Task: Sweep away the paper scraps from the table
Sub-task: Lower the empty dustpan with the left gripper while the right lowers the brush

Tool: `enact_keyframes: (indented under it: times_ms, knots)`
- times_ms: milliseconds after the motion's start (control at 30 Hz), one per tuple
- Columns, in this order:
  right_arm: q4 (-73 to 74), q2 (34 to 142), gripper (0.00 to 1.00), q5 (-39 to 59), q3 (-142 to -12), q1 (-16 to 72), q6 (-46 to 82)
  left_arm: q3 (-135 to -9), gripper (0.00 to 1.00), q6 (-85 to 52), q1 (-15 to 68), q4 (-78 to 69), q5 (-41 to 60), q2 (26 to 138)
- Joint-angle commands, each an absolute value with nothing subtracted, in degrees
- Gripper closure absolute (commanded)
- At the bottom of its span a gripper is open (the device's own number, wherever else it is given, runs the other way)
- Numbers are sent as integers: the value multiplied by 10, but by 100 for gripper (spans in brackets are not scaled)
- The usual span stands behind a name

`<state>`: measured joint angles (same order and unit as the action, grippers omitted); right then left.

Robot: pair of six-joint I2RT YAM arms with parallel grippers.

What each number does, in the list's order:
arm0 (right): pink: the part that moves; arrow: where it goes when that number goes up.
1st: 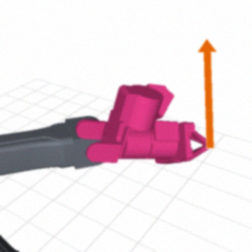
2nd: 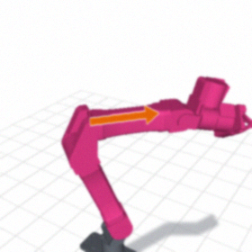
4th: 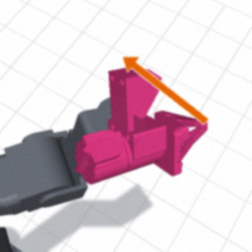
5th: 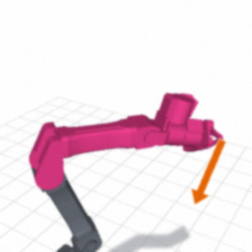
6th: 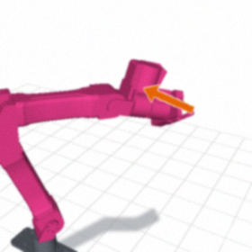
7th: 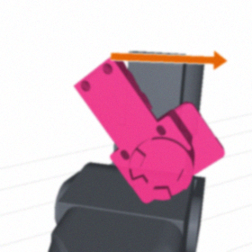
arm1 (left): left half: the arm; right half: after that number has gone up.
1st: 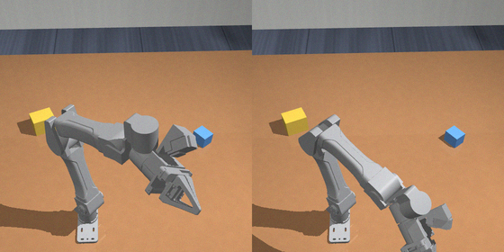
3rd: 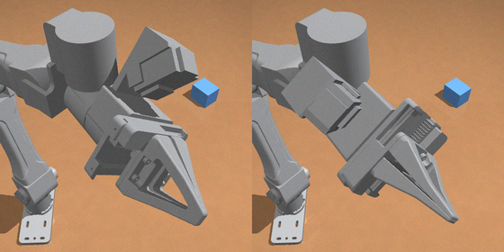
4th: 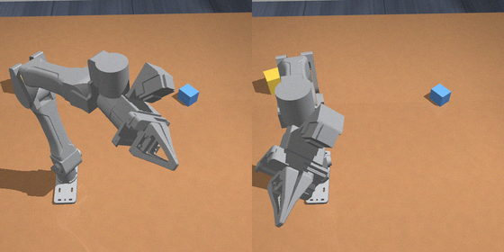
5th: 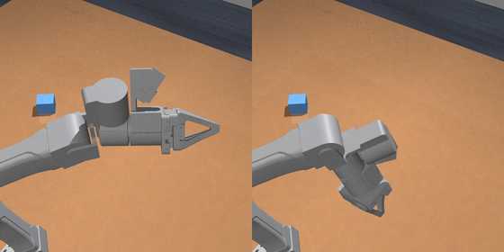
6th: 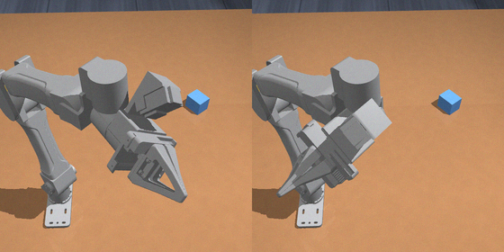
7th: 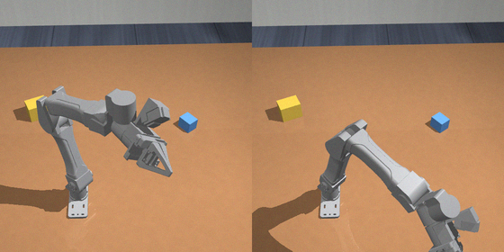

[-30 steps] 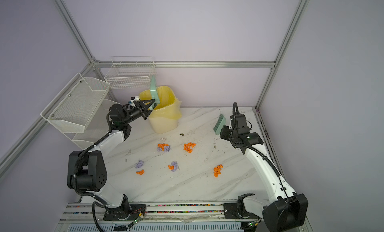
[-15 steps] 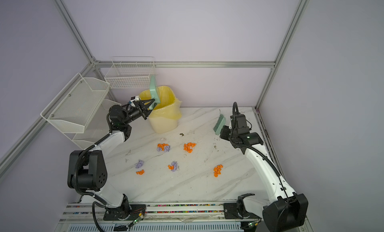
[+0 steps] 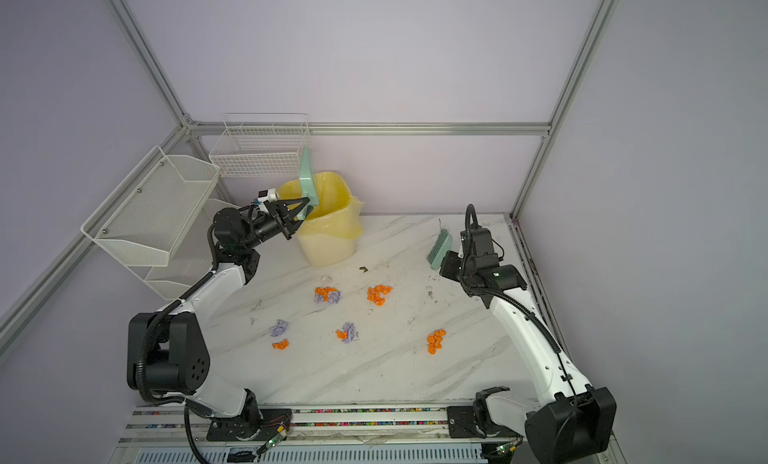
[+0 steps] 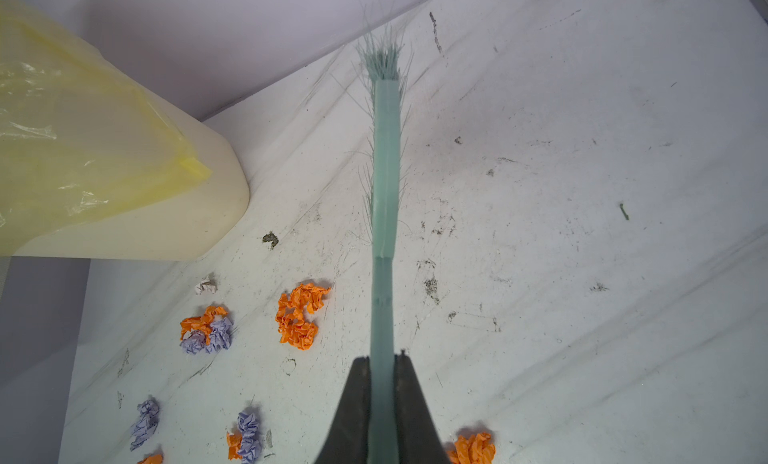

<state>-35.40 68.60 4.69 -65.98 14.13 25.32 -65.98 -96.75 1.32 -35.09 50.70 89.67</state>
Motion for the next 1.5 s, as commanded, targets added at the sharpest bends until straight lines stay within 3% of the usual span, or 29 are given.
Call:
enact_keyframes:
  times_ms: [0, 800, 1000, 1467]
  knots:
    - [-355, 685, 100, 33, -679, 138, 265, -680, 97, -883, 34, -283, 520, 865]
    - [-630, 783, 100, -80, -804, 137, 257, -819, 91, -407, 203, 251, 412, 780]
    - [-709, 798, 100, -131, -850, 138, 257, -789, 91, -322, 249, 323, 373, 755]
    - [-778, 794, 100, -75, -838, 140, 243, -687, 91, -231, 357, 413, 252, 716]
